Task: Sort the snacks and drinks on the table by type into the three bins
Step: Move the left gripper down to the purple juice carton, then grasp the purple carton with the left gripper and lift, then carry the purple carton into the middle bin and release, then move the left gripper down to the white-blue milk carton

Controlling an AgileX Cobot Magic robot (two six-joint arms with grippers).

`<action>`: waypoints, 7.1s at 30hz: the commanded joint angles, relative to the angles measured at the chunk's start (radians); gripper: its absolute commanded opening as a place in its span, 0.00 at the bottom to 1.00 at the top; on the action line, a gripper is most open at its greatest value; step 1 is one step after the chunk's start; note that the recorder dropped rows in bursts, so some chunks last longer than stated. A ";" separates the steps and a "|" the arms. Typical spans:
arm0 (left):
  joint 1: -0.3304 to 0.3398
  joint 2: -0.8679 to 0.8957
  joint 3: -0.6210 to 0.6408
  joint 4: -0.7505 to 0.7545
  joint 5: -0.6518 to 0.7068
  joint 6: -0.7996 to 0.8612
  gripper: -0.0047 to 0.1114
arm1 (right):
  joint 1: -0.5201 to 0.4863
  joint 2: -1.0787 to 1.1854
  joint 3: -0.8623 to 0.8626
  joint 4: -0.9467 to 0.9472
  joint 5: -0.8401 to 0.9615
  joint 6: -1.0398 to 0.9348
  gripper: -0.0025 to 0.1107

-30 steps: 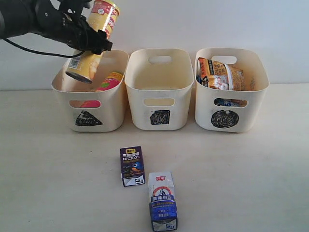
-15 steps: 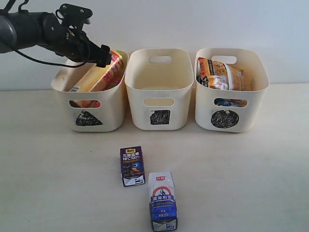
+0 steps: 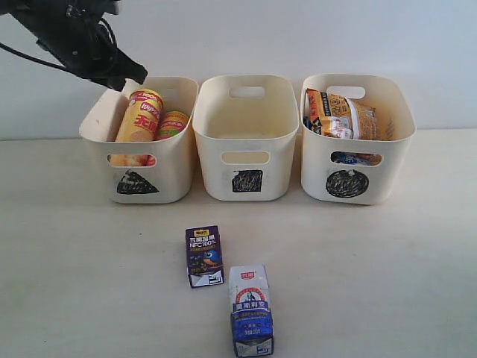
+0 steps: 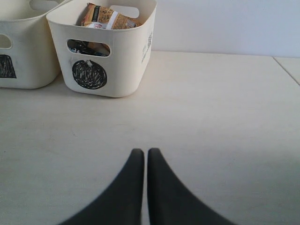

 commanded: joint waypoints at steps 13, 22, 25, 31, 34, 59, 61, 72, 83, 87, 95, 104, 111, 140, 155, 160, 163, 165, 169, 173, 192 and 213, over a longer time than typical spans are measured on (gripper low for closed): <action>0.002 -0.279 0.381 -0.134 0.208 0.071 0.07 | -0.007 -0.005 0.005 0.004 -0.004 0.000 0.02; -0.120 -0.418 0.659 -0.155 0.126 0.060 0.07 | -0.007 -0.005 0.005 0.004 -0.004 0.000 0.02; -0.174 -0.425 0.708 -0.155 0.106 0.025 0.07 | -0.007 -0.005 0.005 0.004 -0.004 0.000 0.02; -0.271 -0.425 0.768 -0.159 -0.009 -0.058 0.07 | -0.007 -0.005 0.005 0.004 -0.004 0.000 0.02; -0.308 -0.405 0.778 -0.162 -0.068 -0.141 0.07 | -0.007 -0.005 0.005 0.004 -0.004 0.000 0.02; -0.349 -0.176 0.776 -0.316 -0.405 -0.133 0.84 | -0.007 -0.005 0.005 0.004 -0.006 0.000 0.02; -0.349 -0.158 0.776 -0.309 -0.449 -0.151 0.83 | -0.007 -0.005 0.005 0.004 -0.006 0.000 0.02; -0.349 -0.060 0.720 0.047 -0.439 -0.514 0.80 | -0.007 -0.005 0.005 0.004 -0.006 0.000 0.02; -0.349 -0.002 0.711 0.098 -0.465 -0.590 0.79 | -0.007 -0.005 0.005 0.004 -0.006 0.000 0.02; -0.349 0.004 0.711 0.106 -0.436 -0.590 0.67 | -0.007 -0.005 0.005 0.004 -0.006 0.000 0.02; -0.349 -0.009 0.711 0.144 -0.369 -0.584 0.07 | -0.007 -0.005 0.005 0.004 -0.006 0.000 0.02; -0.349 -0.283 0.704 0.069 -0.233 -0.384 0.07 | -0.007 -0.005 0.005 0.004 -0.006 0.000 0.02; -0.349 -0.329 0.510 0.069 -0.293 -0.328 0.07 | -0.007 -0.005 0.005 0.004 -0.006 0.000 0.02; -0.328 0.122 0.114 0.187 -0.666 -0.221 0.07 | -0.007 -0.005 0.005 0.004 -0.004 0.000 0.02; -0.312 0.149 0.114 0.180 -0.694 -0.221 0.75 | -0.007 -0.005 0.005 0.004 -0.004 0.000 0.02; -0.314 0.113 0.114 0.182 -0.615 -0.221 0.71 | -0.007 -0.005 0.005 0.004 -0.004 0.000 0.02; -0.314 0.061 0.114 0.182 -0.500 -0.221 0.59 | -0.007 -0.005 0.005 0.004 -0.004 0.000 0.02; -0.314 0.022 0.114 0.182 -0.423 -0.221 0.45 | -0.007 -0.005 0.005 0.004 -0.004 0.000 0.02; -0.314 -0.040 0.114 0.182 -0.300 -0.219 0.13 | -0.007 -0.005 0.005 0.004 -0.004 0.000 0.02; -0.314 -0.082 0.114 0.179 -0.183 -0.207 0.08 | -0.007 -0.005 0.005 0.004 -0.004 0.000 0.02; -0.483 -0.319 0.512 0.067 0.073 -0.253 0.07 | -0.007 -0.005 0.005 0.004 -0.004 0.000 0.02; -0.590 -0.169 0.545 -0.145 0.113 -0.427 0.74 | -0.007 -0.005 0.005 0.004 -0.007 0.000 0.02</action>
